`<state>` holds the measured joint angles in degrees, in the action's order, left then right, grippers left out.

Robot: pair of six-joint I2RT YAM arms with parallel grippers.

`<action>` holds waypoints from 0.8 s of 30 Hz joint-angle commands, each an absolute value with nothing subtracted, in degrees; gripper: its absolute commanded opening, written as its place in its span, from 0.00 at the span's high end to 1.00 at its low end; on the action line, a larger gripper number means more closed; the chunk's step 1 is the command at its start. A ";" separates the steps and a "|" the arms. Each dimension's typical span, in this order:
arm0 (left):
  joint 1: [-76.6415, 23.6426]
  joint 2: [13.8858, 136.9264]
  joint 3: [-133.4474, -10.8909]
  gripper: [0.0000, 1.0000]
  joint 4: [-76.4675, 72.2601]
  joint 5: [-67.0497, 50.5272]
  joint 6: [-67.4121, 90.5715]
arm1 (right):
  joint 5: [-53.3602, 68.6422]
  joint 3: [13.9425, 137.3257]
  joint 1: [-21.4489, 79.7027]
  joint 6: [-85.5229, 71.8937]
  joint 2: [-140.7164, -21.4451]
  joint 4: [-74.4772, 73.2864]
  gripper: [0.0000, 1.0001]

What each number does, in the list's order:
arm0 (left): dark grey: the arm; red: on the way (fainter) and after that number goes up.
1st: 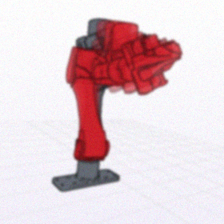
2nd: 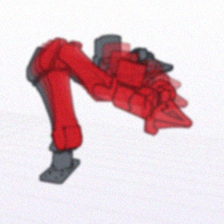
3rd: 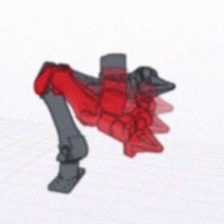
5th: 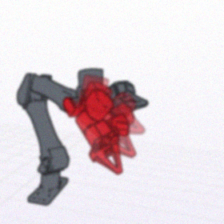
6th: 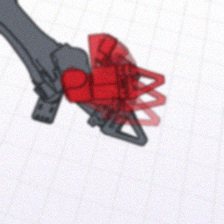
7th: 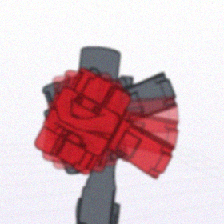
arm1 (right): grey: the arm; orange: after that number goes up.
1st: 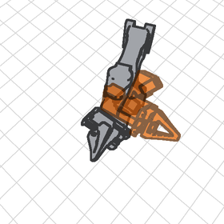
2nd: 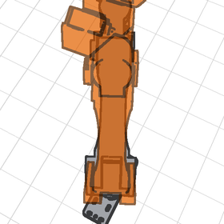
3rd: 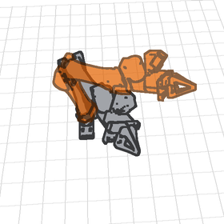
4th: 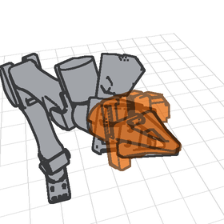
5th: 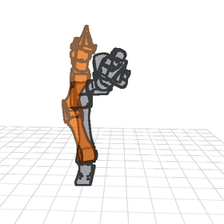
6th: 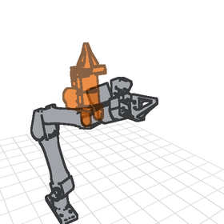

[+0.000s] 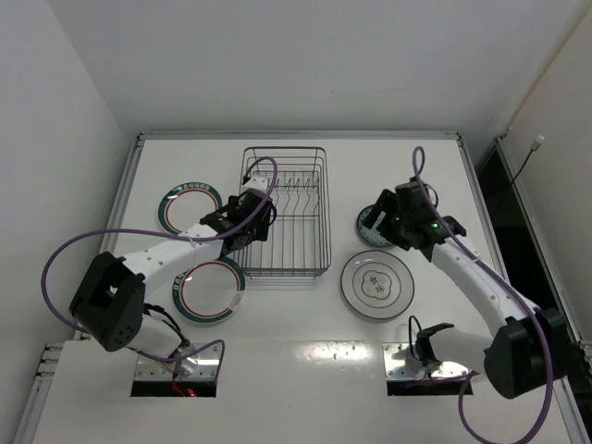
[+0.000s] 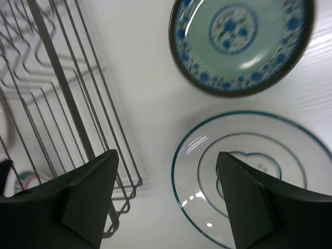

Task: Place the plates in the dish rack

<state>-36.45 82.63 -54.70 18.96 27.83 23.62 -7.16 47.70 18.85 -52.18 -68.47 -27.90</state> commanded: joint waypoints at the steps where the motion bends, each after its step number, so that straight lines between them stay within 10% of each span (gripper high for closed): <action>1: -36.65 80.43 -56.51 0.47 18.64 28.57 23.20 | -2.04 47.47 11.10 -49.22 -64.78 -23.13 0.25; 8: -36.65 79.28 -56.51 0.44 18.11 27.51 22.68 | 12.13 46.67 -13.07 -44.04 -76.72 -24.25 0.31; 24: -36.65 77.43 -55.99 0.42 16.96 26.98 22.15 | 20.14 49.29 -15.64 -37.71 -98.43 -19.06 0.45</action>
<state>-36.45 79.26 -54.70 18.76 26.81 22.70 17.74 47.18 -15.97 -39.05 -96.29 -21.37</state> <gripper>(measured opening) 0.578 0.580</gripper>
